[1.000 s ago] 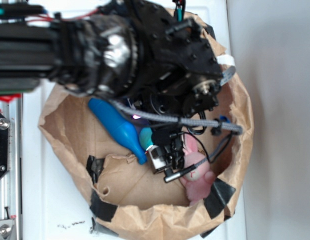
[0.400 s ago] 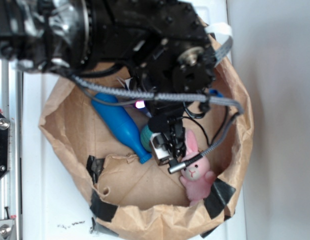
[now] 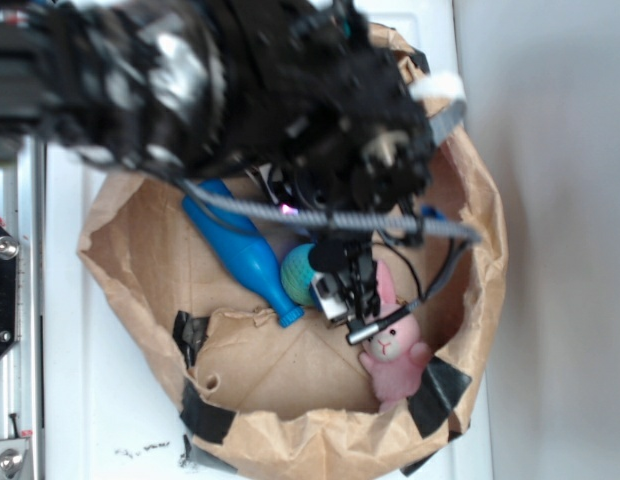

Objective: Grab the green ball.

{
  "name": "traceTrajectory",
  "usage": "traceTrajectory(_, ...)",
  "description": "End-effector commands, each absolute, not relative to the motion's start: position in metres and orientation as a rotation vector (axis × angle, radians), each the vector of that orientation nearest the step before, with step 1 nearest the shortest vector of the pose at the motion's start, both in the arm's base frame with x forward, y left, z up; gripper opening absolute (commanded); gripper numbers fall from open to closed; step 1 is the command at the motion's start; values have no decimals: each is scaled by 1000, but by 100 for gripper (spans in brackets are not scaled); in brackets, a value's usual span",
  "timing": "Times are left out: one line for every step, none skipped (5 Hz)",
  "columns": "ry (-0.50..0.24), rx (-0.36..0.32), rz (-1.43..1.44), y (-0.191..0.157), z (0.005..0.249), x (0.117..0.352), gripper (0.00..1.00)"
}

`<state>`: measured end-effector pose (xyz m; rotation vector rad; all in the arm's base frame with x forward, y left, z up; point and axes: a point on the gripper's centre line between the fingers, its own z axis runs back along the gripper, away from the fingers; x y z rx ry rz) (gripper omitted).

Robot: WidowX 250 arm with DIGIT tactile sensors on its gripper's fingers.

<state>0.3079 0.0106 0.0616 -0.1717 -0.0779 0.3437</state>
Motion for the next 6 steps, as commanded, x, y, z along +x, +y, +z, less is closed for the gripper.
traceTrajectory(-58, -139, 354, 9, 46, 326, 100)
traceTrajectory(-24, -137, 349, 7, 42, 327, 100)
traceTrajectory(0, -140, 372, 8, 34, 326, 0)
traceTrajectory(-3, -140, 379, 11, 35, 325, 0)
traceTrajectory(-10, -133, 383, 11, 38, 322, 0)
traceTrajectory(-6, -141, 391, 14, 40, 322, 0)
